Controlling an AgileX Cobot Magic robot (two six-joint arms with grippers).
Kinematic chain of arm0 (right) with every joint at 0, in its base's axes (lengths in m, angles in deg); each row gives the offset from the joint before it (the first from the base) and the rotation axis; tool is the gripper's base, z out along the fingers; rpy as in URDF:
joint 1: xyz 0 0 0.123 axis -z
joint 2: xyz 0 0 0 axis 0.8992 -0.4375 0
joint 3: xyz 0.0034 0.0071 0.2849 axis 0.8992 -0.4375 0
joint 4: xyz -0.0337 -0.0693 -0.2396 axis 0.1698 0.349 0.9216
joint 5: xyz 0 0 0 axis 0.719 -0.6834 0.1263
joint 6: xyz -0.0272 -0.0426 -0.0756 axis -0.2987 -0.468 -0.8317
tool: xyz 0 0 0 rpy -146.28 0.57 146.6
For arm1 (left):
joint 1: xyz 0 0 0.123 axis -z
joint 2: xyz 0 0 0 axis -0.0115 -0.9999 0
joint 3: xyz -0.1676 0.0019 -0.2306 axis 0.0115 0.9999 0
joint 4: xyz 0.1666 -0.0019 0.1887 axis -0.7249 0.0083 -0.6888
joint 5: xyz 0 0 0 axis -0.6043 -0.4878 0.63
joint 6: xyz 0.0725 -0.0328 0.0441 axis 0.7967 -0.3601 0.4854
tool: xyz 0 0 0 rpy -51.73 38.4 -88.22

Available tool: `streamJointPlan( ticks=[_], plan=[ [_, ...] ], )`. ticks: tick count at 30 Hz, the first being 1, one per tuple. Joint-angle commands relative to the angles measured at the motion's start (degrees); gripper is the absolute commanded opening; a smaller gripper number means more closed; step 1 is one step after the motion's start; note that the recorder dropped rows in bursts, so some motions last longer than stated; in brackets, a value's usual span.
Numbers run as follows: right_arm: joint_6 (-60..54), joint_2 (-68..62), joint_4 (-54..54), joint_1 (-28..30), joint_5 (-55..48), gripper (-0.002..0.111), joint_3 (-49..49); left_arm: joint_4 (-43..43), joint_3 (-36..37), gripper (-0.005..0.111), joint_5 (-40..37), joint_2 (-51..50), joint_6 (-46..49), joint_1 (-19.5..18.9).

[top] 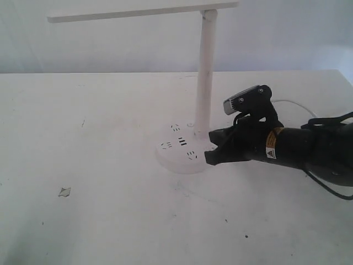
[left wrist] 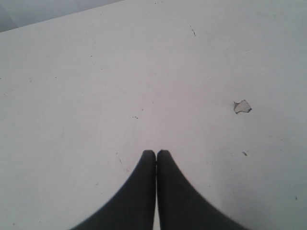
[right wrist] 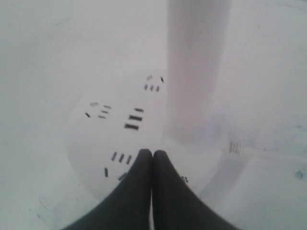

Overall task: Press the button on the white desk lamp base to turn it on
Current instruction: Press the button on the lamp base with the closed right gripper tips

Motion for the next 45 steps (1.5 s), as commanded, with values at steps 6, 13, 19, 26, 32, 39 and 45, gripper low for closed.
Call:
streamJointPlan(
  ticks=[6,13,19,26,32,39,45],
  plan=[
    [14.5,-0.2,14.5,0.0,-8.7,0.000,1.8,0.1,0.2,0.000,0.0,0.2,-0.1,0.0],
    [44.0,-1.4,36.4,0.0,-6.3,0.000,7.6,0.1,0.2,0.000,0.0,0.2,-0.1,0.0],
    [57.4,-5.9,46.9,0.0,-5.5,0.000,13.7,0.1,0.2,0.000,0.0,0.2,-0.1,0.0],
    [58.2,-9.5,46.6,0.0,-11.2,0.000,16.2,0.1,0.2,0.000,0.0,0.2,-0.1,0.0],
    [57.4,-9.6,46.8,0.0,-11.6,0.000,17.7,0.1,0.2,0.000,0.0,0.2,-0.1,0.0],
    [58.3,-9.6,46.9,0.0,-11.1,0.000,18.5,0.1,0.2,0.000,0.0,0.2,-0.1,0.0],
    [57.3,-9.5,46.9,0.0,-8.0,0.000,18.5,0.1,0.2,0.000,0.0,0.2,-0.1,0.0]
  ],
)
